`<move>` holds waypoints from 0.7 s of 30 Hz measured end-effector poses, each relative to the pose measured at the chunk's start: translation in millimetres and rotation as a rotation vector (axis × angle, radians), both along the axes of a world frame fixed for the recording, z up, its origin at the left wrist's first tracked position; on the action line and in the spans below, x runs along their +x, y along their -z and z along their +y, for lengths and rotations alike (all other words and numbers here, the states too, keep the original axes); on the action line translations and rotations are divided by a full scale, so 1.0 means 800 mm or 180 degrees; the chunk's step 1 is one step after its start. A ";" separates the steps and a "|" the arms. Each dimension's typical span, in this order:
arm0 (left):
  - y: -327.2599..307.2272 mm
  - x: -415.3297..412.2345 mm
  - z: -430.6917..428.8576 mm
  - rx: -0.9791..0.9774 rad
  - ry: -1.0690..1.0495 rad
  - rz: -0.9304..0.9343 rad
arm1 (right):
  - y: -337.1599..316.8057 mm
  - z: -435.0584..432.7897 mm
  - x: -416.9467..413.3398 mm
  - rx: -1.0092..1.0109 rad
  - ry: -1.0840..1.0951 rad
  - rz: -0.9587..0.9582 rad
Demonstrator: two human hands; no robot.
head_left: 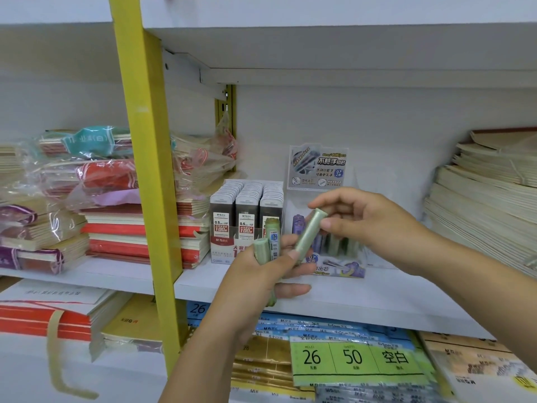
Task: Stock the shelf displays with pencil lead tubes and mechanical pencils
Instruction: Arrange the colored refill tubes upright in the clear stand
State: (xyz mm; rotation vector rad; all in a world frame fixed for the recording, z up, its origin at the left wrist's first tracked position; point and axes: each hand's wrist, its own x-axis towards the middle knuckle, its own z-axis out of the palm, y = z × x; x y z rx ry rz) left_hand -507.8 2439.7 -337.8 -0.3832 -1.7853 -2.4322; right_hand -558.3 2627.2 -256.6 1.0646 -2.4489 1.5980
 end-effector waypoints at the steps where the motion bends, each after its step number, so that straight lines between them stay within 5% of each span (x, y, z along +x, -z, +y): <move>1: -0.001 0.000 -0.002 -0.0017 -0.0073 -0.0024 | 0.000 0.003 -0.001 -0.0015 -0.0071 -0.0162; 4: 0.003 -0.004 -0.003 -0.0316 -0.0557 0.0032 | 0.003 0.007 -0.002 0.0285 -0.0030 -0.0283; 14: 0.001 -0.008 0.003 -0.0517 -0.1034 0.0268 | -0.007 -0.001 0.005 0.1579 0.0126 0.0798; 21: -0.005 -0.001 -0.002 -0.0917 -0.0943 0.0161 | -0.043 0.009 -0.023 0.0629 0.0353 0.0803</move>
